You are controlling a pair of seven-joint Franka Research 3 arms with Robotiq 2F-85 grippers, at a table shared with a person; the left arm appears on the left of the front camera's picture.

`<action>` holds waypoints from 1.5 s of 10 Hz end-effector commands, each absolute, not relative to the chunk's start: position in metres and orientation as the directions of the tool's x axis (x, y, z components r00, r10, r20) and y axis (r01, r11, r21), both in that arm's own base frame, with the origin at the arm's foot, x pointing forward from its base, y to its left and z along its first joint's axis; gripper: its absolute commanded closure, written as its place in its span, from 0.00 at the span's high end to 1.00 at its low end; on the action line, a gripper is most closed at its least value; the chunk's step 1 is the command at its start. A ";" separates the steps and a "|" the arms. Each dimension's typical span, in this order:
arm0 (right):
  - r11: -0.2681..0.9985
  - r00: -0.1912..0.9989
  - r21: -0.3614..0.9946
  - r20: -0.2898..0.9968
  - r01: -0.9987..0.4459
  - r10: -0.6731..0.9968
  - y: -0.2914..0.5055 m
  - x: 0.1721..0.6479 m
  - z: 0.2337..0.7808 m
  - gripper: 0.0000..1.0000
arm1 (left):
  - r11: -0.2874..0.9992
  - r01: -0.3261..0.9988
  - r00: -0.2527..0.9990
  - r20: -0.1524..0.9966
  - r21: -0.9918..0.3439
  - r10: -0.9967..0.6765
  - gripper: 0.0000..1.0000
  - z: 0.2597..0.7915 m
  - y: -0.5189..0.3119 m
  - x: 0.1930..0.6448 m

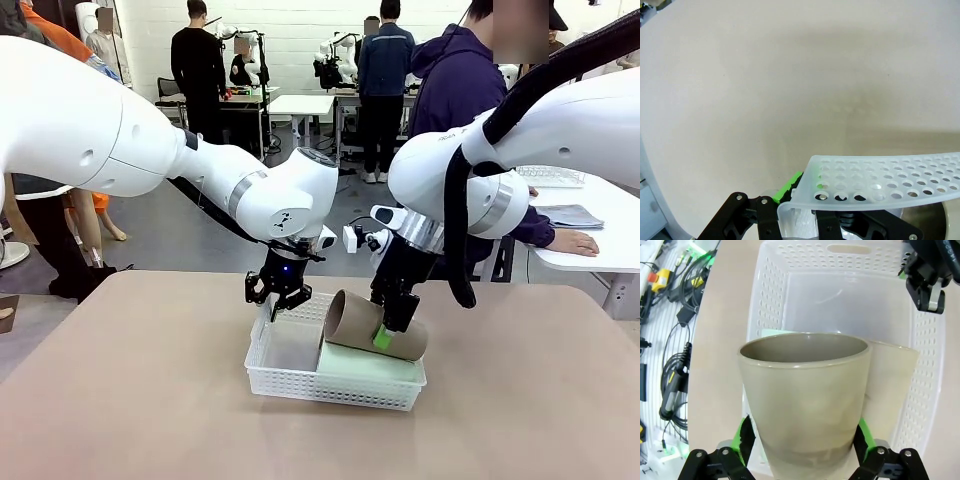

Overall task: Clean and organize the cups into the basket.
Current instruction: Pick up the Reusable plastic cup from the right side of the table and stack it inside the Organizing basket in the center of the table.

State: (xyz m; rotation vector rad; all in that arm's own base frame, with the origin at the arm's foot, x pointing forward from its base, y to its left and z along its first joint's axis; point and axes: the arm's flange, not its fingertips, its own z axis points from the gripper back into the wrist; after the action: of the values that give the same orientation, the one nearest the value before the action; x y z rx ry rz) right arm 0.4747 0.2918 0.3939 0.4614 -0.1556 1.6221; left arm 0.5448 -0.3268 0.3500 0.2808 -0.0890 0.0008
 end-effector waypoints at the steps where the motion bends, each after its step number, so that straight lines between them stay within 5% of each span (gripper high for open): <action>1: -0.100 -0.036 0.152 0.377 -0.983 0.925 0.288 0.475 0.403 1.00 | 0.958 -0.010 0.996 0.092 0.288 -0.018 0.00 0.350 -0.324 0.544; 4: -0.103 -0.070 0.033 0.526 -0.994 0.848 0.241 0.462 0.450 1.00 | 0.958 -0.010 0.996 0.092 0.288 -0.018 0.00 0.350 -0.324 0.544; 8: 0.003 -0.067 -0.084 0.821 -0.996 0.567 0.076 0.408 0.503 1.00 | 0.958 -0.010 0.996 0.092 0.288 -0.018 0.00 0.350 -0.324 0.544; 15: 0.215 0.027 -0.052 0.936 -0.975 0.350 -0.072 0.381 0.416 1.00 | 0.958 -0.010 0.996 0.092 0.288 -0.018 0.00 0.350 -0.324 0.544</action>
State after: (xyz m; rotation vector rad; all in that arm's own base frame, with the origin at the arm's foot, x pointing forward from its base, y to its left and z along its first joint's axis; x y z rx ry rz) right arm 0.3678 -0.0805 0.4188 0.7729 -1.0227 1.2401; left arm 0.5448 -0.3268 0.3498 0.2809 -0.0887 0.0008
